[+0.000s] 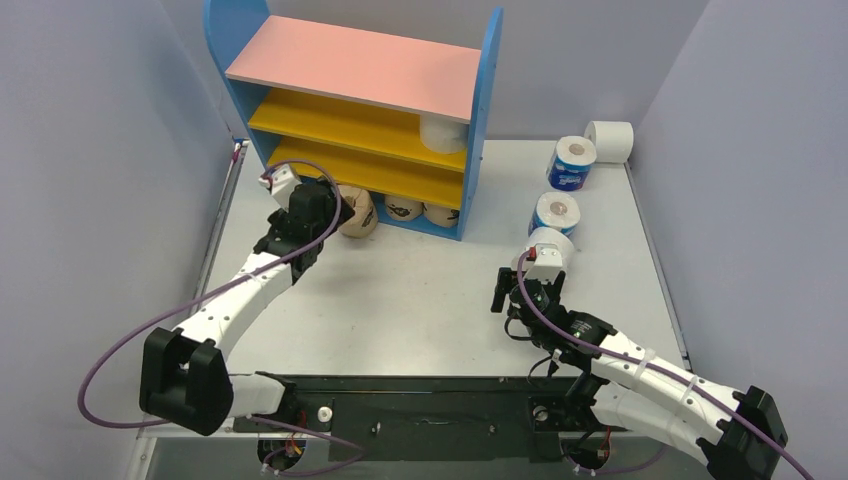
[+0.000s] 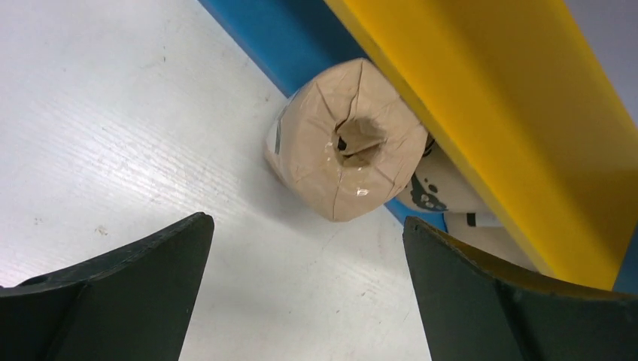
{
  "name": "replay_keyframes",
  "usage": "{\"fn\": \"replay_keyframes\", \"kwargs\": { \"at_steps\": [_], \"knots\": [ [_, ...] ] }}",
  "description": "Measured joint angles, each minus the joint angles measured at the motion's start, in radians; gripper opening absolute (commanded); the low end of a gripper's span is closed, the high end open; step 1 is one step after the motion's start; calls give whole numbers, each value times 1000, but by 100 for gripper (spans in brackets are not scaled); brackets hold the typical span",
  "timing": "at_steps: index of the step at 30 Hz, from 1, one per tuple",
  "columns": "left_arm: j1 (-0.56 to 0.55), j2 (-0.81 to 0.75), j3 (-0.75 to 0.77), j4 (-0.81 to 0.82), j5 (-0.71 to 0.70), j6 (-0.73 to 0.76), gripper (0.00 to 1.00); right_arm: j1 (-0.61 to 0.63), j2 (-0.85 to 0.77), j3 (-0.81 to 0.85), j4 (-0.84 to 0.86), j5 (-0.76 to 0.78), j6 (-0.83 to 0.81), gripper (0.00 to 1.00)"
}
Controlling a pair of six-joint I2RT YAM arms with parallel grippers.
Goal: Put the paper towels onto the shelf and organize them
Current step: Place the paper towel on the shelf.
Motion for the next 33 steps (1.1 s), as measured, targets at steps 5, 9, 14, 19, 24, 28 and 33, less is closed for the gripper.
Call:
{"fn": "replay_keyframes", "kwargs": {
  "at_steps": [5,9,14,19,24,28,33],
  "knots": [
    [-5,-54,-133,84,30,14,81,0,0,0,0,-3,-2,74],
    [7,-65,-222,136,61,-8,74,0,-7,0,0,-6,-3,74],
    [41,-23,-261,161,109,-67,60,0,-20,0,0,-7,-3,74],
    [73,56,-274,196,151,-117,33,0,-22,0,0,-10,-3,74],
    [82,143,-274,228,171,-146,24,0,-22,0,0,-11,-3,74],
    [89,216,-264,254,189,-166,15,0,-23,0,0,-11,-3,74],
    [110,299,-223,285,215,-181,4,0,-40,0,0,-13,-3,74]
  ]
}}
